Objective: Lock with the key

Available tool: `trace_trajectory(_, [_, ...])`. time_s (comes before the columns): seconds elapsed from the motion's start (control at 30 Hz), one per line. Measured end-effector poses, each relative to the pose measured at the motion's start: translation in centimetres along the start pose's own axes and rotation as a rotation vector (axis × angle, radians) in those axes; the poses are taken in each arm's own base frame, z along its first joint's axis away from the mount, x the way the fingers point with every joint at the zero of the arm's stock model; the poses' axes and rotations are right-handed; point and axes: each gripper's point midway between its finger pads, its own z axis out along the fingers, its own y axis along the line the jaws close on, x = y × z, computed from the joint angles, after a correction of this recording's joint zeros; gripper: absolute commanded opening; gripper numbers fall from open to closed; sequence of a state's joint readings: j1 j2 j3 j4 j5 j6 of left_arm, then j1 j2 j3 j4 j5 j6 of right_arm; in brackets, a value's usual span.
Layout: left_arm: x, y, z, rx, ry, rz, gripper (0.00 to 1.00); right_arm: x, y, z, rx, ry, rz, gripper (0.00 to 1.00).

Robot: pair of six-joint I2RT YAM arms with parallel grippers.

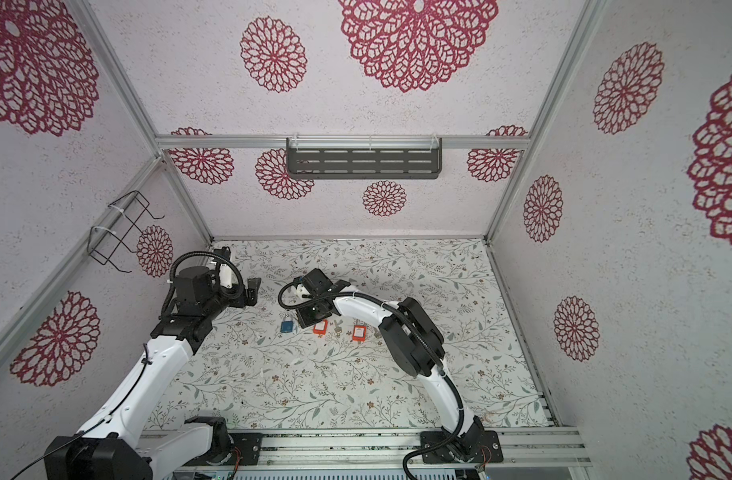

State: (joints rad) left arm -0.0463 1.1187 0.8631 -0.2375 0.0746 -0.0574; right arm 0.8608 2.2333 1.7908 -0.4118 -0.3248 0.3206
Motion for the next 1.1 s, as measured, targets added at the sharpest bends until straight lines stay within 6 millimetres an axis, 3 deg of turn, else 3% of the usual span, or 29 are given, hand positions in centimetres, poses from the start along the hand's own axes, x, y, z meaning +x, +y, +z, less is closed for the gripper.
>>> trace_trajectory(0.23, [1.5, 0.3, 0.0, -0.017, 0.059, -0.059, 0.97, -0.3, -0.6, 1.9, 0.027, 0.025, 0.038, 0.0])
trace_trajectory(0.57, [2.0, 0.5, 0.0, -0.032, 0.08, -0.077, 0.97, 0.6, -1.2, 2.1, 0.076, 0.055, 0.06, 0.01])
trace_trajectory(0.97, [1.6, 0.6, -0.6, -0.039, 0.06, -0.093, 0.97, 0.9, -0.6, 2.2, 0.102, 0.054, 0.012, 0.37])
trace_trajectory(1.1, [1.8, 0.8, -0.9, -0.047, 0.036, -0.1, 0.97, 0.3, -1.0, 0.1, 0.164, 0.01, -0.05, 0.47])
